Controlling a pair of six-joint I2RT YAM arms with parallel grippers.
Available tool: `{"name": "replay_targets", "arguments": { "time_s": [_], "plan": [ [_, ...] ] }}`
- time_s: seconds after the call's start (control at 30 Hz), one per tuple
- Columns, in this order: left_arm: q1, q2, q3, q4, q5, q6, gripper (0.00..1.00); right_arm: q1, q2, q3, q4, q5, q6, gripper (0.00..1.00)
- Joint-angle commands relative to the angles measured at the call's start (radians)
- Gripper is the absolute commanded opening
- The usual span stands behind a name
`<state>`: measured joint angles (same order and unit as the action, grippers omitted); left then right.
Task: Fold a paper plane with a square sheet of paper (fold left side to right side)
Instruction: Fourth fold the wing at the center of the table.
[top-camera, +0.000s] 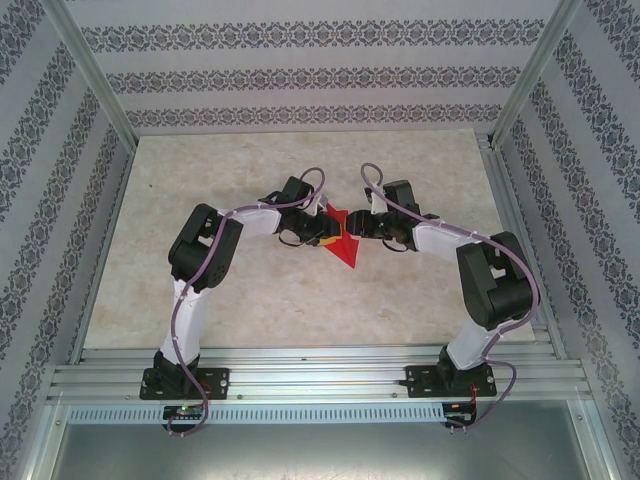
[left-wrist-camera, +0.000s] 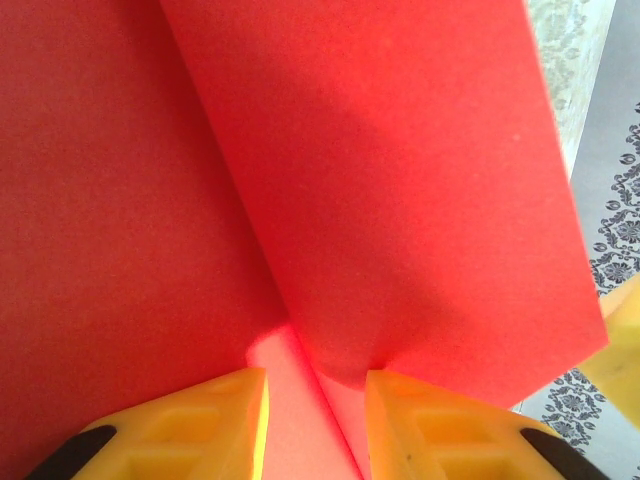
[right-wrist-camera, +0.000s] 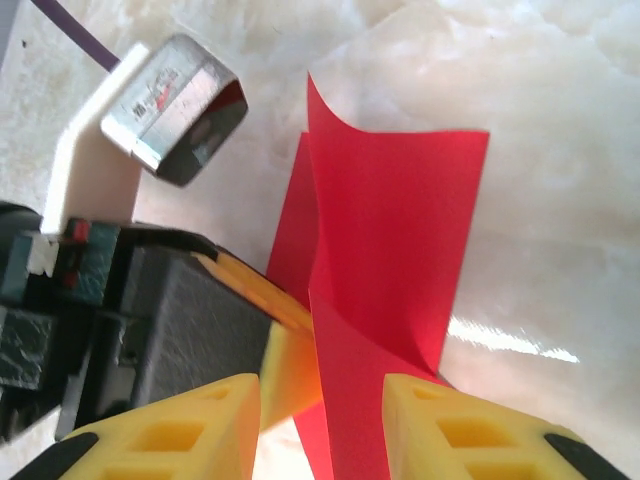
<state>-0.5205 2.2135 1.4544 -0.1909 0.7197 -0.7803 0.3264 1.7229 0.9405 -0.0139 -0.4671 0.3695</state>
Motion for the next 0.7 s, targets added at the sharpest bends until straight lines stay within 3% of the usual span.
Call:
{"name": "replay_targets", "arguments": {
  "time_s": [0.0,0.67],
  "plan": [
    [-0.009,0.029,0.014,-0.045,-0.052,0.017,0.33,-0.001,0.036,0.02,0.026,-0.038,0.009,0.37],
    [-0.008,0.027,0.015,-0.051,-0.057,0.021,0.31,0.025,0.109,0.014,0.008,-0.035,-0.009,0.26]
  ]
}}
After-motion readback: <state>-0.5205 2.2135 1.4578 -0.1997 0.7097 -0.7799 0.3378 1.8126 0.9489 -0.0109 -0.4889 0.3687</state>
